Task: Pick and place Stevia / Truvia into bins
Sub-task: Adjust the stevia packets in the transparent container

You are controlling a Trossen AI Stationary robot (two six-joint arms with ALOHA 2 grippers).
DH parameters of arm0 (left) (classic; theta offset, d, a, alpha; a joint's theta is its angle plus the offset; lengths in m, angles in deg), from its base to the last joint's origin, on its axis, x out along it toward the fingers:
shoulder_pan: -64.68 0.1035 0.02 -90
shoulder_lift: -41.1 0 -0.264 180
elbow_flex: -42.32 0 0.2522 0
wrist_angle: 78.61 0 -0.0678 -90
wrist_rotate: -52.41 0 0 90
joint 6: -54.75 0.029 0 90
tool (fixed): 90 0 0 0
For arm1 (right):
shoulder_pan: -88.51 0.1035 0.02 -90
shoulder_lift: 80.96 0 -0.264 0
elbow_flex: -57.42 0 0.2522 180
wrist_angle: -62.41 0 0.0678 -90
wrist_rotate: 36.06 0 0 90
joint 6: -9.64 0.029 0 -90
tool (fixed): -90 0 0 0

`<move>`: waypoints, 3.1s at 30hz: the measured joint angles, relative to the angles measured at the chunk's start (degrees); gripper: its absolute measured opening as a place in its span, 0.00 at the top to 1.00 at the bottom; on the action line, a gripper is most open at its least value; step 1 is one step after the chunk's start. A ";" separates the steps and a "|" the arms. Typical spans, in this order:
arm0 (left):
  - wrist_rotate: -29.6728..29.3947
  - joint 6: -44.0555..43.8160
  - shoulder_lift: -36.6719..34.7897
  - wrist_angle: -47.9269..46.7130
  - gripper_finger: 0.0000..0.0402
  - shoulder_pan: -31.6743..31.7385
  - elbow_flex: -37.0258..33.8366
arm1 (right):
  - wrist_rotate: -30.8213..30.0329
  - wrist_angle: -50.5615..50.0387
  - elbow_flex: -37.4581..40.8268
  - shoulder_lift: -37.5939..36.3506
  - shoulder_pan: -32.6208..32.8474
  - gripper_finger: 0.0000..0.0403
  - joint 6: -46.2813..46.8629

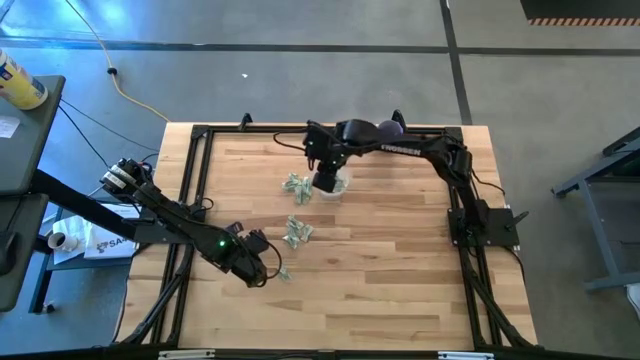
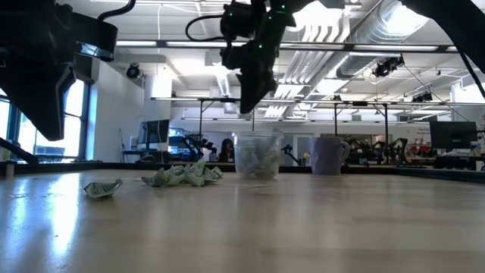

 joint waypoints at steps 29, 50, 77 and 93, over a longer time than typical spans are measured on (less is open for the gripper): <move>-2.69 -1.68 0.00 0.17 0.72 -0.02 0.02 | -1.04 -13.75 -1.26 4.69 4.13 0.82 5.43; -2.72 -1.73 -0.02 0.19 0.72 -0.02 0.02 | -3.16 -13.55 -1.20 11.45 3.06 0.82 1.41; -1.15 -1.67 -0.02 0.19 0.72 -0.02 0.02 | -0.75 -8.27 -0.16 9.20 2.78 0.82 1.55; 0.10 -1.51 -0.02 0.32 0.72 -0.04 0.02 | -1.81 -2.67 0.67 7.97 3.54 0.82 2.10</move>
